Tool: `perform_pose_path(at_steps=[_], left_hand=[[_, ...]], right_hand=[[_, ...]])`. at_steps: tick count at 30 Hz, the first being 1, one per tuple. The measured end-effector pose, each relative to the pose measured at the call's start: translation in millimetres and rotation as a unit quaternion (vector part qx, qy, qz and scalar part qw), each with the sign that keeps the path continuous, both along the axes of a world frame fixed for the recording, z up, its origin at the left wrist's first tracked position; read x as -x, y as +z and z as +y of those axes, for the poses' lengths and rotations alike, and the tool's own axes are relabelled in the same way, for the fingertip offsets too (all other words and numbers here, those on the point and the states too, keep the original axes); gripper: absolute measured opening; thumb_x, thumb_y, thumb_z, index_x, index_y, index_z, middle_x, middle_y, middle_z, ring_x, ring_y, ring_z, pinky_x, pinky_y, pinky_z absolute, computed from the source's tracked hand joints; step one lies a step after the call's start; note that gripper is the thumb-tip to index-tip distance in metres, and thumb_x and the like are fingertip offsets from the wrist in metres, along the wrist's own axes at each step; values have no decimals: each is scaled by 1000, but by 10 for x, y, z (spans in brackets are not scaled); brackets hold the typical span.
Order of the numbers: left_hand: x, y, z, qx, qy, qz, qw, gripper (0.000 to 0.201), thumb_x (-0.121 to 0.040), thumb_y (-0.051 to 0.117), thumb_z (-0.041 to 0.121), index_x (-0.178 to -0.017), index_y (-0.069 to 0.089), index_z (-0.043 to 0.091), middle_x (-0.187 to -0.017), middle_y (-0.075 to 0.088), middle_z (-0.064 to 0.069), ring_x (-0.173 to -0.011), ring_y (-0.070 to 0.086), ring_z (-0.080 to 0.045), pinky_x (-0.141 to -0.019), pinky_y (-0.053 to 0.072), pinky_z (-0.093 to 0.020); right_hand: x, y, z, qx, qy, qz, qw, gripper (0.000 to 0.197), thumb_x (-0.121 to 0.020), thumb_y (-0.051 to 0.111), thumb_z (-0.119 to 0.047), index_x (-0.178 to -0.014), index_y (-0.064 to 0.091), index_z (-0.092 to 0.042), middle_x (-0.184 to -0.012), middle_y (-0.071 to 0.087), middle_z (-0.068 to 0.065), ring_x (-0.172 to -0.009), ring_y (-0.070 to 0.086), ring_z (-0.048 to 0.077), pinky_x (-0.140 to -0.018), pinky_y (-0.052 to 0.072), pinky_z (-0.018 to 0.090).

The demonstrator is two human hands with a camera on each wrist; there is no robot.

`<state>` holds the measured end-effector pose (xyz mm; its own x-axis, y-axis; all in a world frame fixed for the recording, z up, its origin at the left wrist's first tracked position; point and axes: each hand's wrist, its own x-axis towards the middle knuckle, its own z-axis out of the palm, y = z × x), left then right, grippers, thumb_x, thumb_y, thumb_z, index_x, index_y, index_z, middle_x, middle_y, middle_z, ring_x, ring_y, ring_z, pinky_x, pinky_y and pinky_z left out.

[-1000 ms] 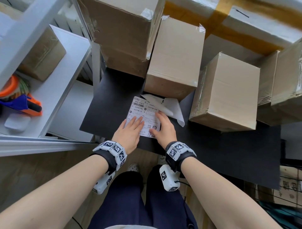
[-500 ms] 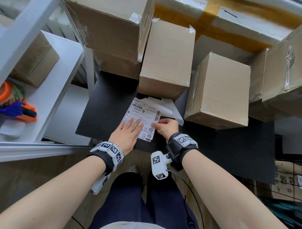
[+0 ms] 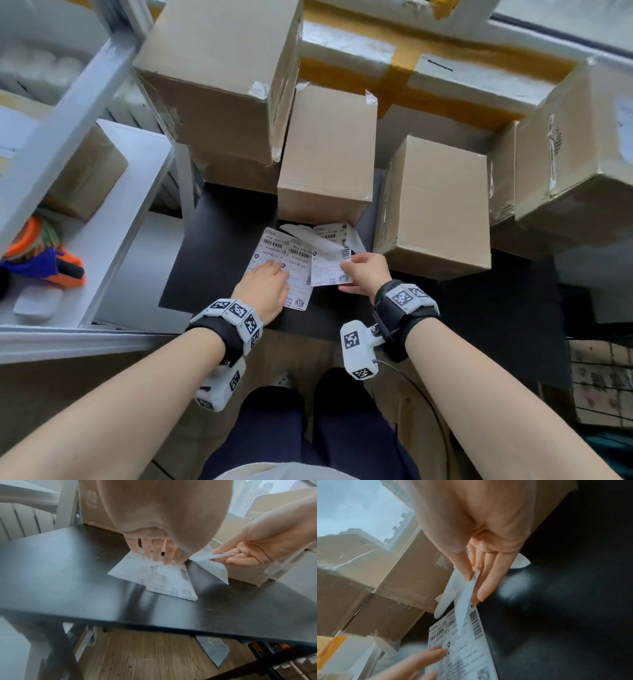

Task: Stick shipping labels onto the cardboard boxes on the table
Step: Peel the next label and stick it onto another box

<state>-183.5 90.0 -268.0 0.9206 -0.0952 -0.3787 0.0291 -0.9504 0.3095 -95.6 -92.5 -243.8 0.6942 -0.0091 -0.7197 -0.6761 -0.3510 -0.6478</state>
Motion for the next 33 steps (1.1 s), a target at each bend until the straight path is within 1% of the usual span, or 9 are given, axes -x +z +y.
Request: perform_pose_path(at_steps=[2, 4, 10, 12, 17, 23, 27, 30, 33], left_hand=[[-79, 99, -39, 23, 26, -14, 999, 37, -97, 33, 22, -128, 50, 9, -141, 44, -5, -132, 38, -22, -108, 34, -36], [-152, 177, -68, 43, 35, -19, 998, 37, -97, 34, 22, -127, 52, 10, -138, 46, -5, -127, 43, -21, -105, 37, -35], [-295, 261, -154, 56, 32, 20, 998, 42, -96, 37, 19, -138, 42, 15, -151, 32, -3, -138, 32, -20, -112, 30, -33], [-339, 293, -190, 69, 42, 10, 997, 38, -96, 38, 20, -132, 48, 14, -146, 39, -4, -134, 37, -20, -108, 32, -32], [-449, 538, -247, 147, 154, -129, 968, 24, -91, 53, 30, -108, 52, 13, -113, 57, -3, -104, 56, -20, -86, 45, -33], [-515, 814, -167, 224, 192, -119, 948, 49, -84, 65, 35, -125, 46, 17, -110, 60, 3, -100, 59, -15, -91, 49, -34], [-508, 913, -96, 290, 210, -110, 927, 18, -87, 61, 28, -95, 68, 14, -86, 68, 1, -85, 64, -15, -80, 52, -29], [-482, 958, -45, 325, 227, -89, 914, 17, -87, 61, 22, -87, 71, 8, -83, 70, -4, -80, 65, -17, -74, 53, -29], [-436, 973, -13, 339, 252, -59, 905, 12, -88, 61, 16, -80, 67, 10, -75, 66, -1, -66, 60, -10, -57, 50, -18]], right_hand=[[-11, 44, -49, 61, 44, -54, 996, 17, -86, 59, -4, -74, 55, -14, -102, 63, 14, -94, 65, 30, -77, 58, 46], [-14, 93, -101, 109, 88, -96, 985, 18, -83, 60, -7, -70, 57, -19, -96, 68, 13, -91, 67, 30, -79, 58, 47], [-22, 233, -295, 163, 134, -200, 957, 11, -89, 58, -17, -93, 68, -15, -96, 69, 5, -90, 63, 20, -79, 49, 28], [-26, 270, -334, 136, 138, -218, 957, 15, -92, 55, -15, -99, 67, -12, -98, 69, 5, -88, 61, 18, -76, 44, 24], [-28, 368, -381, 101, 191, -220, 951, 21, -95, 47, -11, -107, 63, -11, -104, 69, 9, -93, 64, 24, -82, 52, 36], [-33, 532, -339, 76, 239, -211, 945, 22, -97, 44, -10, -106, 63, -14, -106, 67, 10, -98, 63, 24, -86, 52, 35], [-37, 603, -254, 103, 288, -233, 923, 25, -96, 45, -8, -112, 63, -11, -104, 64, 6, -95, 59, 20, -86, 48, 31], [-17, 647, -202, 132, 288, -257, 913, 26, -94, 50, -9, -117, 61, -13, -105, 62, 4, -98, 58, 19, -86, 46, 29], [34, 703, -132, 164, 247, -344, 891, 27, -90, 57, -13, -117, 61, -13, -114, 61, 4, -106, 57, 16, -93, 45, 27]])
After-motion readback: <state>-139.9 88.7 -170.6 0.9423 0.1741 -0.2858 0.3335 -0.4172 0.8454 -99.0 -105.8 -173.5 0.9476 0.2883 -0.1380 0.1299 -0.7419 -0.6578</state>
